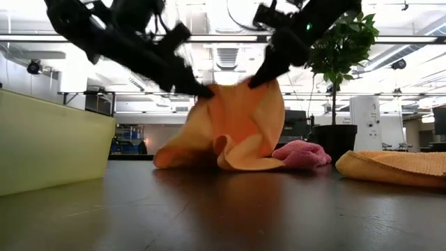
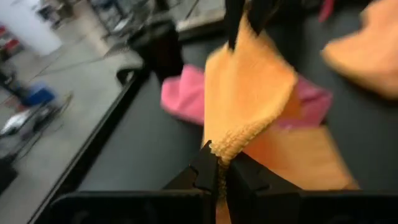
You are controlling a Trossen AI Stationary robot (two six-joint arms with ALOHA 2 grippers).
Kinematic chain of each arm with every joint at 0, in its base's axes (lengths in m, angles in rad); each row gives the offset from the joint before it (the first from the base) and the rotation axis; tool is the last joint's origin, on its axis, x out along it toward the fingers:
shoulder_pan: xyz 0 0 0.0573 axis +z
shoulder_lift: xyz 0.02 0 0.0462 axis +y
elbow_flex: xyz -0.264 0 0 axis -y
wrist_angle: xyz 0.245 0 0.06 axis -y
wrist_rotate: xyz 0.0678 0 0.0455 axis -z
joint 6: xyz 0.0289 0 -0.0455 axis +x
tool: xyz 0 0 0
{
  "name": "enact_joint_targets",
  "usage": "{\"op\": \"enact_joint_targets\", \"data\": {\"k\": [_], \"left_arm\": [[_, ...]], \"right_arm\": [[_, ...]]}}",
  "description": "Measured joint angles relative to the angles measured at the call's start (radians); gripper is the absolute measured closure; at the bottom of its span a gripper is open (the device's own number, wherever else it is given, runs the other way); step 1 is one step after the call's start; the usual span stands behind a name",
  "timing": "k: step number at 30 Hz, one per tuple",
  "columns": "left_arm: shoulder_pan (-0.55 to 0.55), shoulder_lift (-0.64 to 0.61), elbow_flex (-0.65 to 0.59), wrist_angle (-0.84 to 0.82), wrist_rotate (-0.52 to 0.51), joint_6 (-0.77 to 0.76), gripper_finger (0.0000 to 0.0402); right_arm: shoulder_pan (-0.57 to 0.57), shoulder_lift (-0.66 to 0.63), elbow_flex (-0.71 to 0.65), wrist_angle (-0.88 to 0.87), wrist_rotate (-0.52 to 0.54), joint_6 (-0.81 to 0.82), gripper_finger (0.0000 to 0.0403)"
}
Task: Fold microfiber towels
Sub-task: Fold the left orange microfiber towel
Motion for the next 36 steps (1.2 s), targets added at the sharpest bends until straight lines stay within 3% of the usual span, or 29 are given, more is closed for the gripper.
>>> {"op": "enact_joint_targets", "data": {"k": [6, 11, 17, 36], "left_arm": [[-0.002, -0.143, -0.004, -0.048, 0.25, -0.025, 0.0401], [-0.003, -0.186, -0.008, -0.084, 0.335, -0.087, 0.0401], [-0.003, -0.192, -0.009, -0.183, 0.34, -0.11, 0.0401], [-0.002, -0.182, -0.009, -0.183, 0.339, -0.11, 0.0401]], "right_arm": [[0.008, -0.035, 0.0, 0.014, -0.026, 0.009, 0.039], [0.036, -0.029, 0.0, 0.055, -0.037, -0.004, 0.039], [0.05, -0.026, -0.001, 0.046, -0.037, -0.028, 0.039], [0.05, -0.026, -0.012, 0.052, -0.036, -0.052, 0.039]]}}
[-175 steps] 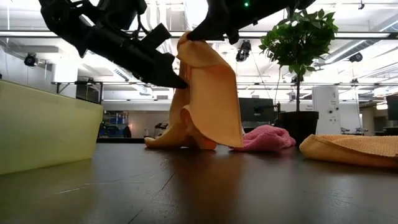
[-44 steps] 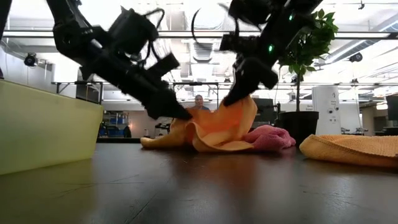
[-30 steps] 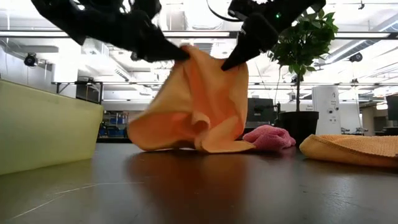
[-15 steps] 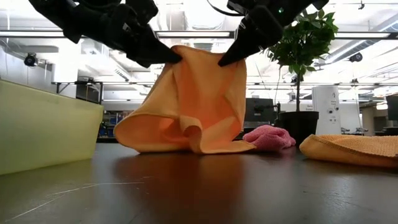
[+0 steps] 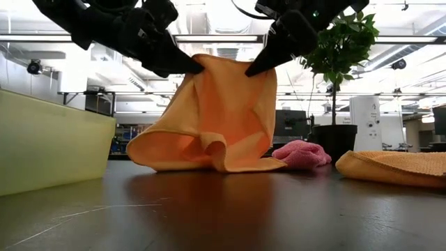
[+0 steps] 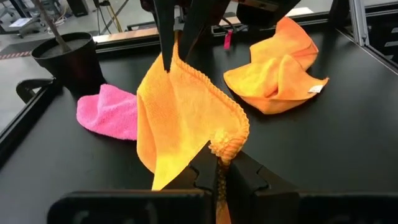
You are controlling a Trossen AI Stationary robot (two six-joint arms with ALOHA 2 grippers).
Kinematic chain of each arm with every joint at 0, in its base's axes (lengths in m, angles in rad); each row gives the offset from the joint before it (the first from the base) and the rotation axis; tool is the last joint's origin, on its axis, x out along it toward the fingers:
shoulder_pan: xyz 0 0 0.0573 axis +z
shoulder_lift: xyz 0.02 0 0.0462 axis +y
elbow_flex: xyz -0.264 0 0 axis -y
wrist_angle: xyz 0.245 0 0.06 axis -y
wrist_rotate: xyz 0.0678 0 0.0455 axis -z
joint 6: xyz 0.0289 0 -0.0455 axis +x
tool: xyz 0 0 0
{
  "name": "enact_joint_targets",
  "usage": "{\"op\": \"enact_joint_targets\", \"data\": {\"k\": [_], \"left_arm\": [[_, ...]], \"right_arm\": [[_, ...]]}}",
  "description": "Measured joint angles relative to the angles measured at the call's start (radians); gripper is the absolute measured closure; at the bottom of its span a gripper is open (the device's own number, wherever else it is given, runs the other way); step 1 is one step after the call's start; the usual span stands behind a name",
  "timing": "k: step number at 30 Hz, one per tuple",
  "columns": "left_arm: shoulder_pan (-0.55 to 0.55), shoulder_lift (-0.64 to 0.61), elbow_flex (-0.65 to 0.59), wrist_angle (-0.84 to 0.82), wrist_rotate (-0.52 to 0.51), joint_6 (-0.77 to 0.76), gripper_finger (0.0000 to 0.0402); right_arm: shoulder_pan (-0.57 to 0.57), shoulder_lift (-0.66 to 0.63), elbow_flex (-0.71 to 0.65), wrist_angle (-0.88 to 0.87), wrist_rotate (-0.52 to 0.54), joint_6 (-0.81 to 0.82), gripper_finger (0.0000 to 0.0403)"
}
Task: Fold microfiber towels
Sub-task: Fold the left orange microfiber towel
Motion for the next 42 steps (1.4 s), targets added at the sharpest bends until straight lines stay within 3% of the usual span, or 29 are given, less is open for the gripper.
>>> {"op": "enact_joint_targets", "data": {"k": [17, 29, 33, 38, 42], "left_arm": [[0.0, 0.0, 0.0, 0.002, -0.008, 0.0, 0.0401], [0.0, 0.0, 0.0, 0.002, -0.011, 0.0, 0.0402], [0.001, 0.0, 0.0, 0.002, -0.068, -0.025, 0.04], [0.0, 0.0, 0.0, 0.001, -0.088, -0.034, 0.0366], [0.001, 0.0, 0.0, 0.0, -0.181, -0.053, 0.0328]], "right_arm": [[-0.001, 0.0, -0.088, 0.172, -0.006, 0.003, 0.039], [-0.002, 0.0, -0.099, 0.189, -0.05, -0.031, 0.039], [-0.002, 0.0, -0.116, 0.24, -0.05, -0.036, 0.039], [-0.003, 0.0, -0.121, 0.265, -0.049, -0.036, 0.039], [-0.003, 0.0, -0.121, 0.297, -0.049, -0.034, 0.039]]}}
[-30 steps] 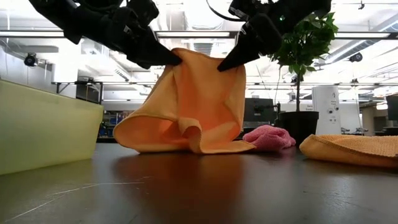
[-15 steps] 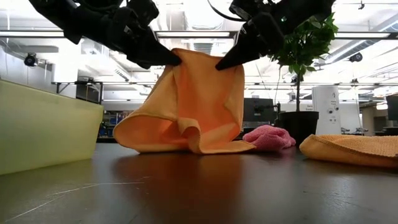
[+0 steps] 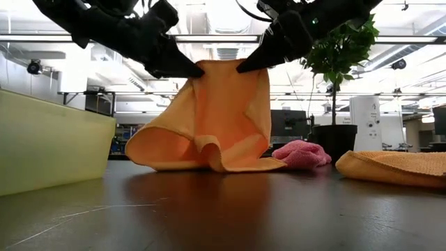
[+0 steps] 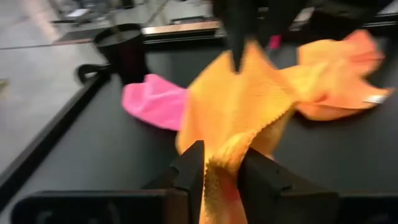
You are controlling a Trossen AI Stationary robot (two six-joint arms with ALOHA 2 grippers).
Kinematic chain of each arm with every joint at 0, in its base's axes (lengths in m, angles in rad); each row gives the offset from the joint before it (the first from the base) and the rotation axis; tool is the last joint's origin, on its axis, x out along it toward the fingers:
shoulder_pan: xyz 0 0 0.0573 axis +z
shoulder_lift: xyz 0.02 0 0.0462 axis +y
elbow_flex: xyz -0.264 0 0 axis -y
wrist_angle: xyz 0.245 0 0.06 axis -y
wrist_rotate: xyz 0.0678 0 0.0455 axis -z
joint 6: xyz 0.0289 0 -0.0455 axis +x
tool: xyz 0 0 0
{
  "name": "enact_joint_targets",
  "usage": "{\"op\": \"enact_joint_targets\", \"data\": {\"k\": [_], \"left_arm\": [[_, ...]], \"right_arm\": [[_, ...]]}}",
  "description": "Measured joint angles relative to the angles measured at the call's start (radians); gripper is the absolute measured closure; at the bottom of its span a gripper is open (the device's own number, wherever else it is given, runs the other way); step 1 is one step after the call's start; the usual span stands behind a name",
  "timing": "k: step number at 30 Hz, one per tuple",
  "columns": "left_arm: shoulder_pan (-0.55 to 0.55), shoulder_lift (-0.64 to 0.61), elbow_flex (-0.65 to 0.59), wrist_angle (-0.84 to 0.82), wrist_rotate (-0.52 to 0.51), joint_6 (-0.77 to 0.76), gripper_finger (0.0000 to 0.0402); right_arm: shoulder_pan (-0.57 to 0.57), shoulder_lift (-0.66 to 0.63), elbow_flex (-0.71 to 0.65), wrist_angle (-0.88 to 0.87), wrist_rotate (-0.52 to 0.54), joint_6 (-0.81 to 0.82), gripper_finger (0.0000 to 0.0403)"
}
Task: Fold microfiber towels
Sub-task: Fold the left orange microfiber towel
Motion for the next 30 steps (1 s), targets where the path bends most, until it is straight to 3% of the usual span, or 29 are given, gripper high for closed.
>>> {"op": "enact_joint_targets", "data": {"k": [6, 16, 20, 25, 30], "left_arm": [[0.0, 0.0, 0.0, -0.044, -0.056, 0.0, 0.0297], [0.0, 0.0, 0.0, -0.121, -0.094, 0.0, 0.0296], [0.0, -0.001, -0.001, -0.137, -0.118, 0.0, 0.0321], [0.0, -0.029, 0.005, -0.138, -0.118, 0.03, 0.039], [0.0, -0.077, 0.005, -0.148, -0.118, 0.054, 0.04]], "right_arm": [[-0.007, 0.0, 0.0, 0.04, 0.008, 0.009, 0.039], [-0.056, -0.014, 0.0, 0.108, 0.01, 0.003, 0.039], [-0.057, -0.059, 0.011, 0.117, 0.01, -0.021, 0.039], [-0.057, -0.12, 0.036, 0.116, 0.008, -0.049, 0.0393], [-0.057, -0.15, 0.068, 0.057, 0.007, -0.064, 0.0394]]}}
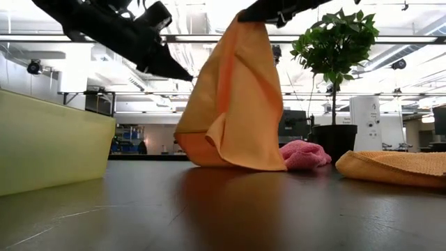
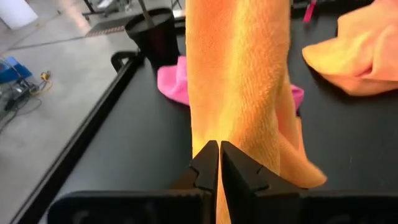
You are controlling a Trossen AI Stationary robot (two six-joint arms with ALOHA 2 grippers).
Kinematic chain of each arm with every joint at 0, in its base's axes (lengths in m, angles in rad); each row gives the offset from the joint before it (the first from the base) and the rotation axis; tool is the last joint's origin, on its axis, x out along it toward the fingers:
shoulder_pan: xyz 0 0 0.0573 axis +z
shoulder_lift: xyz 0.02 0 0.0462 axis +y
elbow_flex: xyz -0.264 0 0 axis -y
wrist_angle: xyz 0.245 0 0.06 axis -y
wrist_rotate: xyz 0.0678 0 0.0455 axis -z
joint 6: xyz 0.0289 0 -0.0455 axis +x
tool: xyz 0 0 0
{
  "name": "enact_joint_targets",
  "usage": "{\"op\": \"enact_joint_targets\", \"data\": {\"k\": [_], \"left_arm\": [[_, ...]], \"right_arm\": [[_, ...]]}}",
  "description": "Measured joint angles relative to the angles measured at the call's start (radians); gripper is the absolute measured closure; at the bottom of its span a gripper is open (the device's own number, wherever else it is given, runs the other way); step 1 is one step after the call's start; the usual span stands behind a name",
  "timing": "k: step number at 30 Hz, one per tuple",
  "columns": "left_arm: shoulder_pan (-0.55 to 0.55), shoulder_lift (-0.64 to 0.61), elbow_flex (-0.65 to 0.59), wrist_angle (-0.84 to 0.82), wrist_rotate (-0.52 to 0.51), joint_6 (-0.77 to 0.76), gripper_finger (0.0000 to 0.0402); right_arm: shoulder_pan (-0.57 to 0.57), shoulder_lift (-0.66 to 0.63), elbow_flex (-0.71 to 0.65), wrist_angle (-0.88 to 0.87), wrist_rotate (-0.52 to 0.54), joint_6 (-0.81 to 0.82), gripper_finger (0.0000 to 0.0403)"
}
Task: Fold microfiber towels
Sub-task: Fold the left orange microfiber towel
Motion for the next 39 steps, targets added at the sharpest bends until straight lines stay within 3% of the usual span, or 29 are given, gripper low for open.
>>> {"op": "enact_joint_targets", "data": {"k": [10, 15, 18, 24, 32, 39], "left_arm": [[0.0, -0.108, -0.002, 0.016, 0.0, 0.025, 0.04], [0.0, -0.057, -0.003, 0.117, 0.0, -0.026, 0.04], [0.0, -0.003, -0.001, 0.178, 0.003, -0.02, 0.0397], [0.0, 0.044, 0.009, 0.217, -0.004, -0.019, 0.0346], [0.0, 0.076, 0.011, 0.287, -0.156, -0.026, 0.0261], [0.006, 0.206, 0.011, 0.478, -0.19, -0.027, 0.0234]], "right_arm": [[-0.002, 0.034, 0.091, -0.097, 0.001, 0.058, 0.0394], [-0.002, 0.095, 0.097, -0.055, 0.005, 0.097, 0.0394], [-0.004, 0.139, 0.097, 0.001, 0.073, 0.129, 0.0394], [-0.016, 0.213, 0.097, 0.014, 0.181, 0.154, 0.0394], [-0.049, 0.266, 0.097, 0.011, 0.185, 0.221, 0.0394], [-0.055, 0.268, 0.097, 0.013, 0.185, 0.225, 0.0394]]}}
